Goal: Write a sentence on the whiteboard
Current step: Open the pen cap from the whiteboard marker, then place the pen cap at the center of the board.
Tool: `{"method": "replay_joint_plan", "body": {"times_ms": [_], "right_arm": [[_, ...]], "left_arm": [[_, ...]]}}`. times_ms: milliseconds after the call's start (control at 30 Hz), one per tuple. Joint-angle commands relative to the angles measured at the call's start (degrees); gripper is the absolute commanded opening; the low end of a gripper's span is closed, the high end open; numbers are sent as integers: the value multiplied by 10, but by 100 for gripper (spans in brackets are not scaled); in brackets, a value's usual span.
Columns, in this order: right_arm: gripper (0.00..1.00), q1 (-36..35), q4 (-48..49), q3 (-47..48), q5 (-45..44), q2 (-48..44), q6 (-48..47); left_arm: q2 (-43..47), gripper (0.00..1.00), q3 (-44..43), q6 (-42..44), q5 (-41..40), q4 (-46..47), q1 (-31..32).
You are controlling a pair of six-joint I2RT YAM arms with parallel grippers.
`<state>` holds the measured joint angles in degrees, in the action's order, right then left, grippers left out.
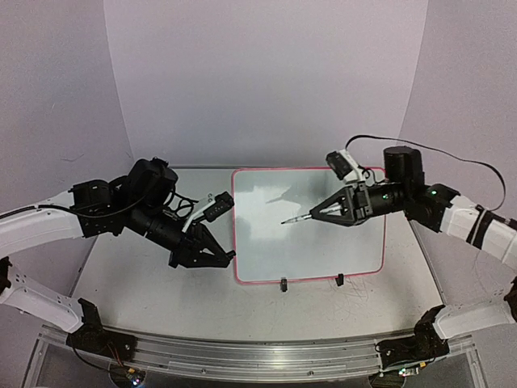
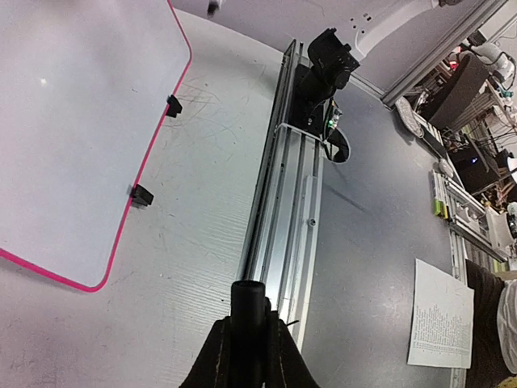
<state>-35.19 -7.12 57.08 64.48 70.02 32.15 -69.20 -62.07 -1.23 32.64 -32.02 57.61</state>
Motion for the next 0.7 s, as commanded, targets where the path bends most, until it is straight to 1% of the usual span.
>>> {"method": "replay_joint_plan", "body": {"times_ms": [0, 33, 100, 167, 267, 333, 400, 433, 500, 567, 600, 667], "right_arm": [[0, 35, 11, -18, 1, -100, -35], [0, 36, 9, -15, -13, -110, -35], [0, 36, -1, -1, -43, -127, -36], [0, 36, -18, 12, -102, -142, -37], [0, 36, -25, 1, -200, -174, -35], [0, 36, -28, -15, -297, -196, -19], [0, 36, -29, -30, -369, -213, -4], [0, 36, -30, -31, -387, -218, -4], [0, 36, -43, -25, -431, -224, -7], [0, 36, -57, -17, -468, -232, -10], [0, 36, -61, -12, -481, -236, -13], [0, 36, -68, 0, -482, -241, -24]], "left_arm": [[49, 0, -2, 27, -41, -24, -2], [54, 0, -2, 22, -55, -24, -2], [62, 0, 3, 7, -112, -23, -2], [69, 0, 15, -30, -234, -23, -2], [74, 0, 43, -104, -424, -12, -3], [78, 0, 65, -154, -490, 6, -6], [78, 0, 90, -202, -562, 23, -11], [74, 0, 97, -232, -594, 24, -17], [54, 0, 117, -280, -618, 24, -46], [23, 0, 136, -315, -599, 26, -94], [3, 0, 145, -329, -595, 29, -118], [-41, 0, 155, -347, -615, 31, -132]]}}
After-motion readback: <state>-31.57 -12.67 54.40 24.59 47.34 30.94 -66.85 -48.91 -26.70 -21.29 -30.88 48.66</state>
